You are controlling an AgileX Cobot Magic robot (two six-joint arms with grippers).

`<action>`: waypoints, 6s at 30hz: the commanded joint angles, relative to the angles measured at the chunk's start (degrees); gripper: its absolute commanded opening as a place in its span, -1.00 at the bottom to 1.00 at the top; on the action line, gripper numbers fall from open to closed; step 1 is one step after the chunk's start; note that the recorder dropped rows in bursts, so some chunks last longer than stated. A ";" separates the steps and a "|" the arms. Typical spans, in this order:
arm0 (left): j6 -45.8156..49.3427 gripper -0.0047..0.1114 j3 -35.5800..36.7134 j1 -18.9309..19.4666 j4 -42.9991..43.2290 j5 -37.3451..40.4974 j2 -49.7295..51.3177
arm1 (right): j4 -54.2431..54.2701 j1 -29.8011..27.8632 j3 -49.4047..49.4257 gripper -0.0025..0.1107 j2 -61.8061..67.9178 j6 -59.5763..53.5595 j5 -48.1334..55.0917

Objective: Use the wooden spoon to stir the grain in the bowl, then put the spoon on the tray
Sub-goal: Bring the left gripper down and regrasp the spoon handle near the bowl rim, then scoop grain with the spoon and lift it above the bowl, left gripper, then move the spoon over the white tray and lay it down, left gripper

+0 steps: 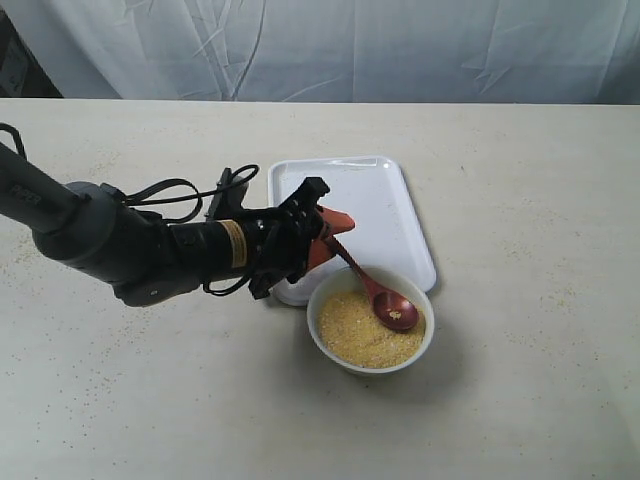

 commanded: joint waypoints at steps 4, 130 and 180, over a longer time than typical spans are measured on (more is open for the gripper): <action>-0.20 -0.11 -0.11 0.05 0.18 -4.11 -0.03 | -0.03 -0.26 0.30 -0.95 -0.37 0.02 -0.49; 44.61 -0.92 -4.52 -5.63 11.31 2.60 -14.90 | -0.04 -0.26 0.30 -0.95 -0.37 0.02 -0.44; -19.68 0.14 -32.07 13.10 46.27 9.61 9.81 | -0.04 -0.26 0.30 -0.95 -0.37 0.02 -0.54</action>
